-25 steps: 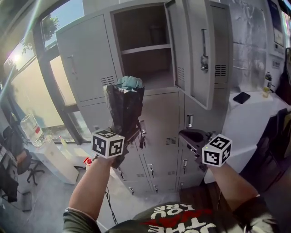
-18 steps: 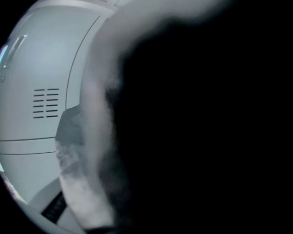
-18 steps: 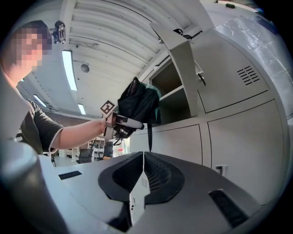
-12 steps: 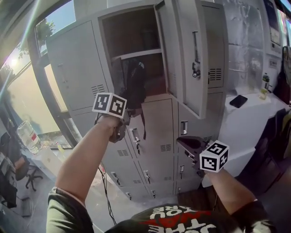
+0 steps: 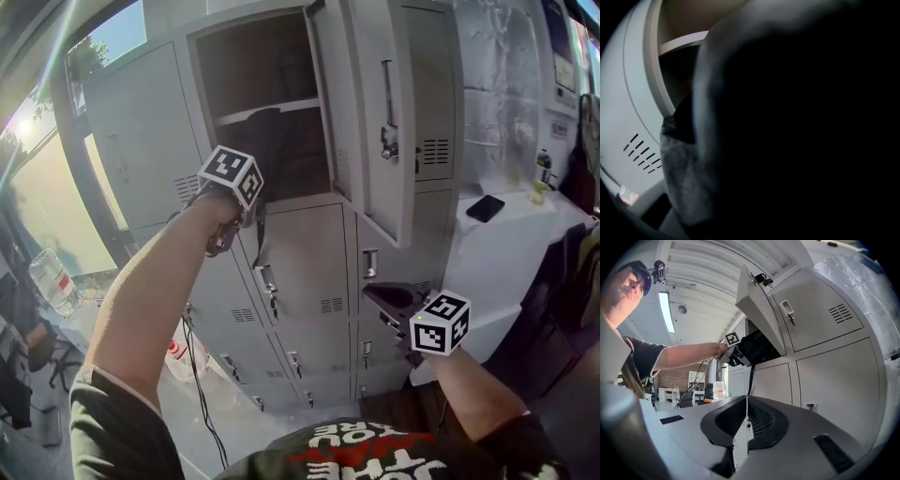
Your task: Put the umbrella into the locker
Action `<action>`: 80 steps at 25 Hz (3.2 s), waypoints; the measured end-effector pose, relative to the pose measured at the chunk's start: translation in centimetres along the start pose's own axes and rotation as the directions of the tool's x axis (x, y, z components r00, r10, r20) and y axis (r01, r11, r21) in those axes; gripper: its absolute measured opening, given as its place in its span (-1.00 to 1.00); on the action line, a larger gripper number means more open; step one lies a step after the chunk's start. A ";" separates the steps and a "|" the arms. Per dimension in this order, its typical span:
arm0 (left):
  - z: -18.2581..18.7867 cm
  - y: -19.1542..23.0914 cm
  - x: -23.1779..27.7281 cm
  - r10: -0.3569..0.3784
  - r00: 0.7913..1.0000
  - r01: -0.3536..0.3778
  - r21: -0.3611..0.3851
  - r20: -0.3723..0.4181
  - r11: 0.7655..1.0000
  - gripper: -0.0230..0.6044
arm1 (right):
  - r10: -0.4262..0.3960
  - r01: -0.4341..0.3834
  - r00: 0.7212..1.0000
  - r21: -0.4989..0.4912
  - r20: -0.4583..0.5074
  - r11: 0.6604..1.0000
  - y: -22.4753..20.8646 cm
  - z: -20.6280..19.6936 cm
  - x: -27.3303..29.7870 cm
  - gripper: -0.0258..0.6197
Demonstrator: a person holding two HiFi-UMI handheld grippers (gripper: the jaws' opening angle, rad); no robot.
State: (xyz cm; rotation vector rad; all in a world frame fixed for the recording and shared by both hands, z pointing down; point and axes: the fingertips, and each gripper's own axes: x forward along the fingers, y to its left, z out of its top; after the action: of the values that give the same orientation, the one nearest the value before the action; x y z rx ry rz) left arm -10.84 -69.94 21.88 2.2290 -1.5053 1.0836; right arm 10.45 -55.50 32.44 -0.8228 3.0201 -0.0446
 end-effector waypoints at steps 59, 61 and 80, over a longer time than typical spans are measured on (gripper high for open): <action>12.1 1.4 -0.4 0.242 0.856 -0.413 0.324 0.456 0.851 0.73 | 0.000 0.003 0.999 0.097 -0.033 0.995 -1.6 -2.4 -1.4 -0.81; 11.4 0.4 -3.2 0.248 0.827 -0.439 0.304 0.504 0.845 0.73 | 0.009 -0.006 1.000 0.092 -0.029 0.996 -1.2 -2.1 -1.3 -0.80; -8.8 -1.9 -12.1 -0.033 0.714 0.072 -0.026 0.699 0.997 0.35 | 0.073 -0.073 0.997 0.023 0.022 0.997 3.4 2.2 1.7 -0.81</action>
State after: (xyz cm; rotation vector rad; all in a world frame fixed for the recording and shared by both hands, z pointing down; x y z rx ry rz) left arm -15.38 -55.65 20.04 2.7883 -1.6586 0.1268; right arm 7.29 -53.46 30.13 -0.7056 3.0206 -0.0707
